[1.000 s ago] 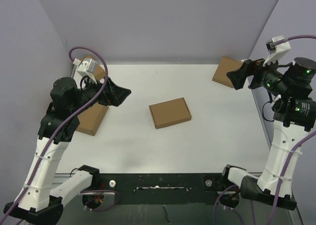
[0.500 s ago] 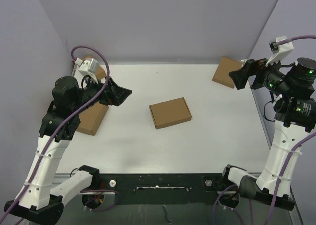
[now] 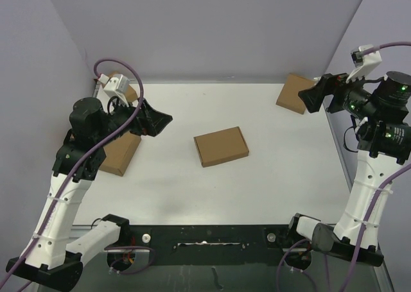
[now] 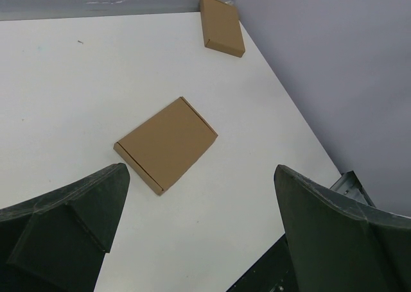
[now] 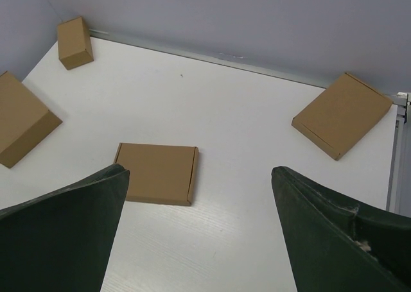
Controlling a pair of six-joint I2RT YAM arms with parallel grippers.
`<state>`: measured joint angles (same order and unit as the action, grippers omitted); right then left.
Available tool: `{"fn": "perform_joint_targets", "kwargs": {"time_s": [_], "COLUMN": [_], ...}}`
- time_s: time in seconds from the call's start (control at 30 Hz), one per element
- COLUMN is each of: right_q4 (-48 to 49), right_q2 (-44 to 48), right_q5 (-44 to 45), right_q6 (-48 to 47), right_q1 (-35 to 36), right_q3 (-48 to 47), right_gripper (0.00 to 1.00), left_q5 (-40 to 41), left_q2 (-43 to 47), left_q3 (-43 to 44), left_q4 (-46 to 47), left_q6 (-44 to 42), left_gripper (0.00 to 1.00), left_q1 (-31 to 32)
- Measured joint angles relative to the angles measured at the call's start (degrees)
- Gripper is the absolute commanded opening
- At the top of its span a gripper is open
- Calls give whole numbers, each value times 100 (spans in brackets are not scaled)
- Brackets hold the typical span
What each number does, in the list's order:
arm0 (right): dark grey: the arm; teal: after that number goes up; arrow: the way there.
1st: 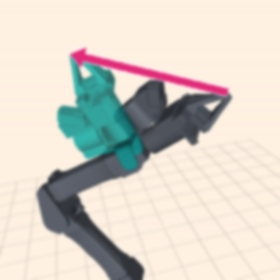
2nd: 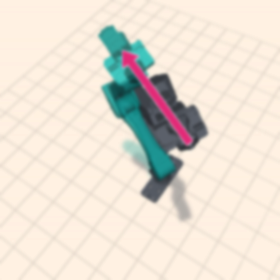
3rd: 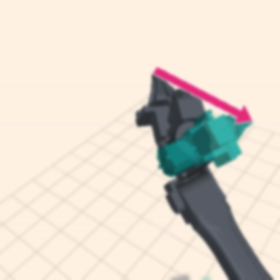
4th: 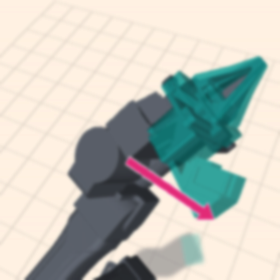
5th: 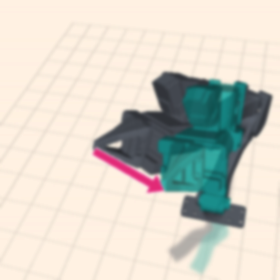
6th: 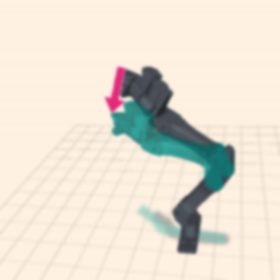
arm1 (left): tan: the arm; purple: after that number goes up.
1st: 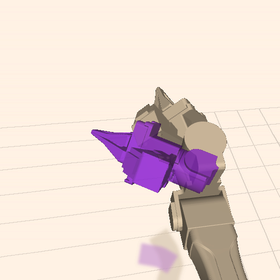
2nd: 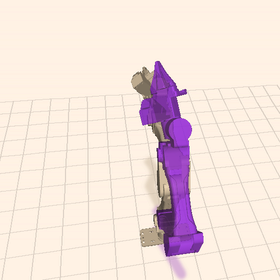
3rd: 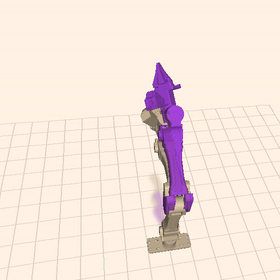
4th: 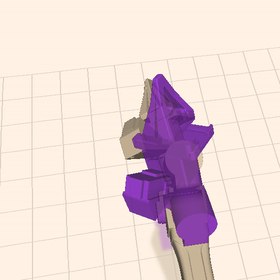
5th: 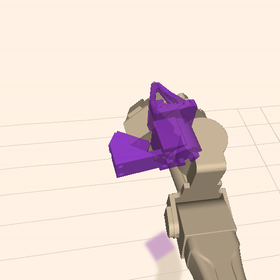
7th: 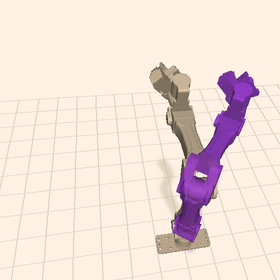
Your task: Fold the paper box
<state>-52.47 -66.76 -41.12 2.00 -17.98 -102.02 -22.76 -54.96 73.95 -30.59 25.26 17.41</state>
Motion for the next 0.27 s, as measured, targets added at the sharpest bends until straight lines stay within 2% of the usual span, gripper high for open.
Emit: {"fn": "perform_joint_targets", "kwargs": {"time_s": [0.27], "right_q4": [2], "right_q2": [-33], "right_q5": [-13], "right_q6": [2], "right_q1": [-87], "right_q3": [-28], "right_gripper": [98], "left_q5": [-2], "left_q2": [-13], "left_q3": [0], "left_q4": [46], "left_q6": [-7], "left_gripper": [98], "left_q1": [-2]}}
